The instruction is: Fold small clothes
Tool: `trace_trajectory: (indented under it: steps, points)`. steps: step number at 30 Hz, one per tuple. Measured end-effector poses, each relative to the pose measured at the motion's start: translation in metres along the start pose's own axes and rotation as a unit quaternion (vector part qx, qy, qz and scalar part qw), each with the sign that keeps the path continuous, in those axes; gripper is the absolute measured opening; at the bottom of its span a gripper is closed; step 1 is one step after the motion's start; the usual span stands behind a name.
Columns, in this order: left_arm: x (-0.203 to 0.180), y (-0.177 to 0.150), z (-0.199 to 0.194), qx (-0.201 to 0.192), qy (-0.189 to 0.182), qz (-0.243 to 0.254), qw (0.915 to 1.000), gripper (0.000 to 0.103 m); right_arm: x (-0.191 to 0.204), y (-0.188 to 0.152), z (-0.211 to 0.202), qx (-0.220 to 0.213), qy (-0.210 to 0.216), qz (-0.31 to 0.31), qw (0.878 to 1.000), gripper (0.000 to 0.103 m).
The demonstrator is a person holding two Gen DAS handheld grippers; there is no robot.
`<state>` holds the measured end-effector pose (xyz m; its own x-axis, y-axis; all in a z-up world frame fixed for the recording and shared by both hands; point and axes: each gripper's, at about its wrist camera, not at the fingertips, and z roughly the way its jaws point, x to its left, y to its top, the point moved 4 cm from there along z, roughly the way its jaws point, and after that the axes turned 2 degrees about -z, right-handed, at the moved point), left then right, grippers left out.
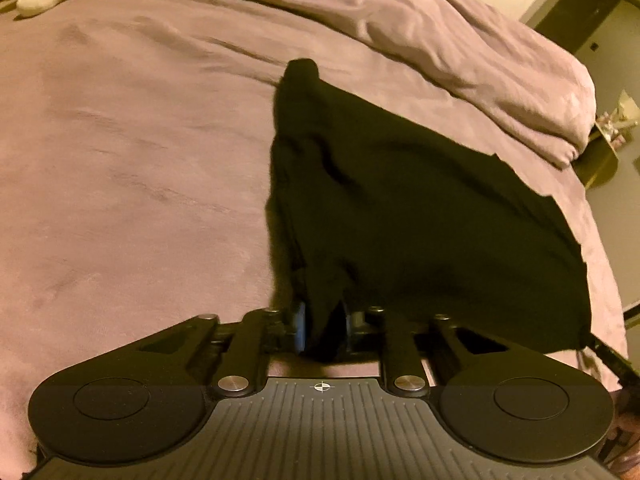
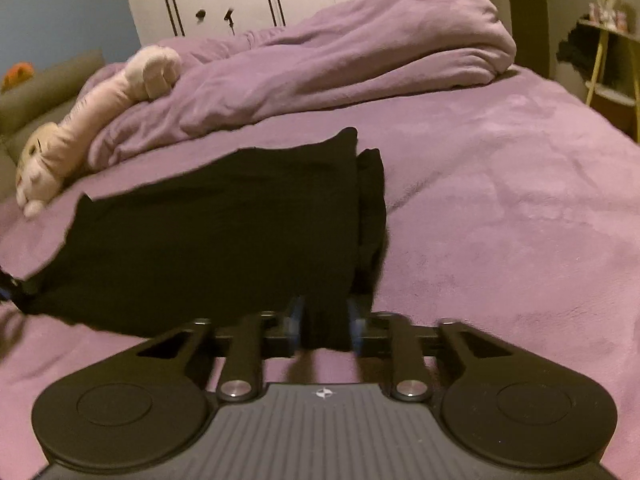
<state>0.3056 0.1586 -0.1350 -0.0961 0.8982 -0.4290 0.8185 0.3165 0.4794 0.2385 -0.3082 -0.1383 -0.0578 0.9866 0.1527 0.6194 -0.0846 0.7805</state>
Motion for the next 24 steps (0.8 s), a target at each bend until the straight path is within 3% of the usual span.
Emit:
trace_trajectory:
  steps: [4, 7, 11, 13, 14, 16, 18, 20, 24]
  points:
    - [0.002, 0.004, -0.008, -0.016, -0.011, -0.009, 0.9998, 0.014, -0.003, 0.005, -0.006, -0.017, 0.012, 0.025, 0.999, 0.003]
    - [0.005, 0.004, -0.017, -0.029, -0.012, -0.011, 0.9994, 0.011, -0.013, 0.003, -0.007, -0.018, -0.016, 0.041, 0.999, 0.003]
    - [0.019, -0.001, -0.012, -0.021, 0.016, -0.023, 0.9994, 0.012, -0.018, -0.003, -0.002, -0.001, -0.051, 0.045, 0.998, 0.004]
    - [0.029, -0.003, -0.014, -0.012, -0.001, -0.059, 0.9982, 0.036, -0.014, 0.002, -0.005, 0.001, -0.079, 0.064, 0.995, 0.022]
    - [0.031, -0.005, -0.013, -0.005, -0.015, -0.074, 0.9972, 0.04, -0.012, 0.006, -0.008, -0.011, -0.092, 0.074, 0.993, 0.028]
    - [0.03, -0.011, -0.013, 0.01, -0.055, -0.091, 0.9942, 0.045, 0.001, 0.016, -0.016, -0.046, -0.103, 0.071, 0.991, 0.03]
    - [0.027, -0.017, -0.01, 0.014, -0.076, -0.108, 0.9912, 0.053, 0.025, 0.024, -0.019, -0.074, -0.085, 0.057, 0.992, 0.03]
    - [0.028, -0.019, -0.002, 0.015, -0.088, -0.135, 0.9868, 0.052, 0.061, 0.028, -0.012, -0.076, -0.044, 0.029, 0.996, 0.029]
    - [0.033, -0.014, 0.008, 0.001, -0.115, -0.199, 0.9733, 0.05, 0.14, 0.022, 0.02, -0.054, 0.012, -0.052, 0.997, 0.014]
